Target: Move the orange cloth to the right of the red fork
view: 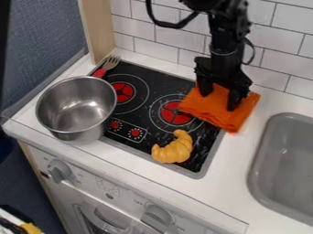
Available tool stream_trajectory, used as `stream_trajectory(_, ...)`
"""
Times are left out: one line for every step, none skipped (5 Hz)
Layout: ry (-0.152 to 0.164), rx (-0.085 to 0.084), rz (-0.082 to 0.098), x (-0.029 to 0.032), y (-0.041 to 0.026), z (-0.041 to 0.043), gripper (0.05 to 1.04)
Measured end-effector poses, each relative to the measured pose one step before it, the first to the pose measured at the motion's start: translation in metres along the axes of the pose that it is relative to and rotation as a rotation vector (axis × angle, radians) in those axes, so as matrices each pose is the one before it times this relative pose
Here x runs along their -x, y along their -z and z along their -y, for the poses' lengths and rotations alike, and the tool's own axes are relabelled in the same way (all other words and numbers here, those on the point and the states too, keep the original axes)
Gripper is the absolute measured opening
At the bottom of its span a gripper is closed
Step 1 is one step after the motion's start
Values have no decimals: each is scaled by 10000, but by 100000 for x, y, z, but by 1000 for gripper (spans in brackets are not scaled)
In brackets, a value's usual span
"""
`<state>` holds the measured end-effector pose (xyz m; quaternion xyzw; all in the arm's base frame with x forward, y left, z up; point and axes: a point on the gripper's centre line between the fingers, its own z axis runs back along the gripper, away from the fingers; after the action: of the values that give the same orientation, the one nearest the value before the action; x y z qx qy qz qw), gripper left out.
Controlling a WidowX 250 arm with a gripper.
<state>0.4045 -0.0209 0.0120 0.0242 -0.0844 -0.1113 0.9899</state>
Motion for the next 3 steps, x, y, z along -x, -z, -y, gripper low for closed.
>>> stream_trajectory(-790,-222,-282,1617,12,-4997,1000)
stream_trajectory(-328,-97,-228,1228,24,-3688,1000)
stream_trajectory(146,-107,-144,860,40,-2399,1000)
